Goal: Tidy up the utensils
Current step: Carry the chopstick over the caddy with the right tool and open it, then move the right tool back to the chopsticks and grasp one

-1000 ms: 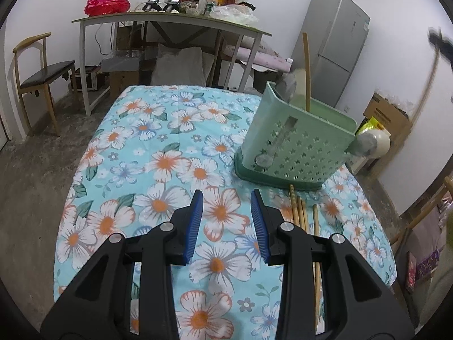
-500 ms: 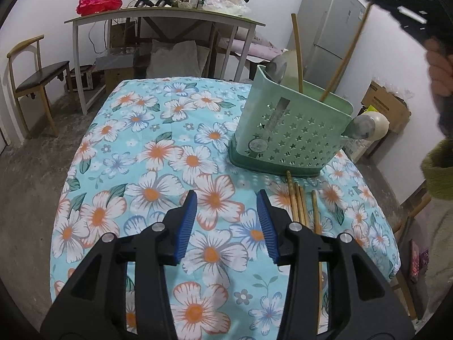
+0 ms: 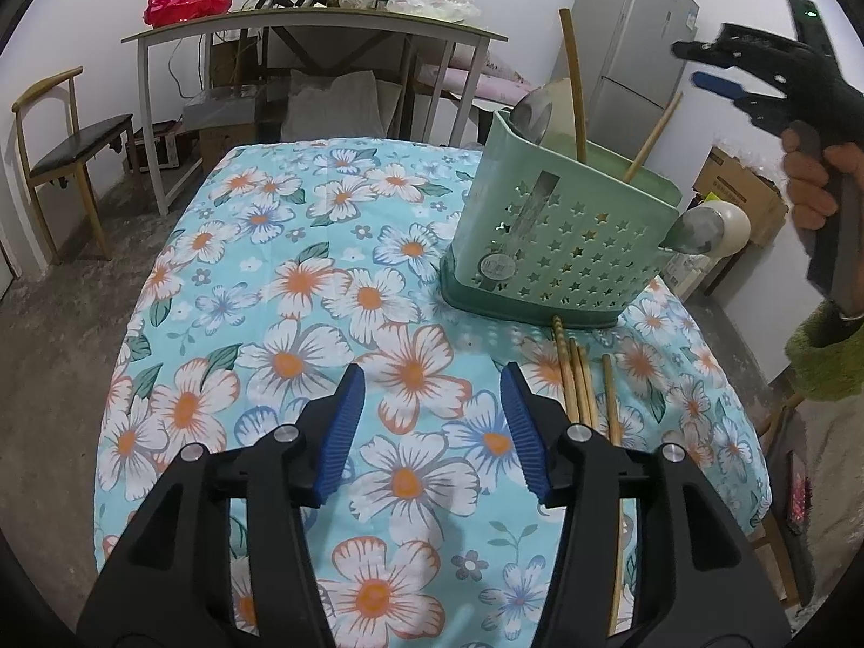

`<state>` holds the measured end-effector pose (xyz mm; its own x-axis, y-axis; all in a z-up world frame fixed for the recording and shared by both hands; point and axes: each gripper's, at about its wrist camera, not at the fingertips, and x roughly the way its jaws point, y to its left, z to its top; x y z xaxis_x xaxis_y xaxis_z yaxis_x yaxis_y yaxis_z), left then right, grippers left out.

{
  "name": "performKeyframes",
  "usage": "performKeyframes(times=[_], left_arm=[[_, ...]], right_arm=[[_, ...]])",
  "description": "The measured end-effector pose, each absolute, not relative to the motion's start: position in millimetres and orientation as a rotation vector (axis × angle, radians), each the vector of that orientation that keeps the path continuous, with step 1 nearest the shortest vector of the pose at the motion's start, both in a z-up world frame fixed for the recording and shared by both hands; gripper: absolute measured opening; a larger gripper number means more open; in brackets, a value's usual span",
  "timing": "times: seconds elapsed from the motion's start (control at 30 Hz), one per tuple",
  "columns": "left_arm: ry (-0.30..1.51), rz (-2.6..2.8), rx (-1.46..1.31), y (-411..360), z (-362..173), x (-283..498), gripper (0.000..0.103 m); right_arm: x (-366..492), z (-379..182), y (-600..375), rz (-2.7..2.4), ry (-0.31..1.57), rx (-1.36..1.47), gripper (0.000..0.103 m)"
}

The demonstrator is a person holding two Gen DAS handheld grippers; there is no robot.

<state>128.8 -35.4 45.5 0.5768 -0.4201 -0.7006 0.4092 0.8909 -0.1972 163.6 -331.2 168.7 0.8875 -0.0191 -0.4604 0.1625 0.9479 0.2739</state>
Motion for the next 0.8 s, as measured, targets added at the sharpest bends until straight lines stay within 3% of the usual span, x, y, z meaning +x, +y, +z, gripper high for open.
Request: performKeyframes(times=[0.27,0.43,0.8], left_arm=[[0.828,-0.459,0.022,-36,46,129,0.052],[0.836,-0.433,0.067,-39,45,129,0.053],[0.845,-0.4,0.186,-51,38,123,0.055]], right_arm=[[82,194,-336,-0.044,0.367,0.296,0.043],[43,173,-313,0.073,0.445,0.29,0.043],[48,-19,-280,0.131,1.005,0.641,0.043]])
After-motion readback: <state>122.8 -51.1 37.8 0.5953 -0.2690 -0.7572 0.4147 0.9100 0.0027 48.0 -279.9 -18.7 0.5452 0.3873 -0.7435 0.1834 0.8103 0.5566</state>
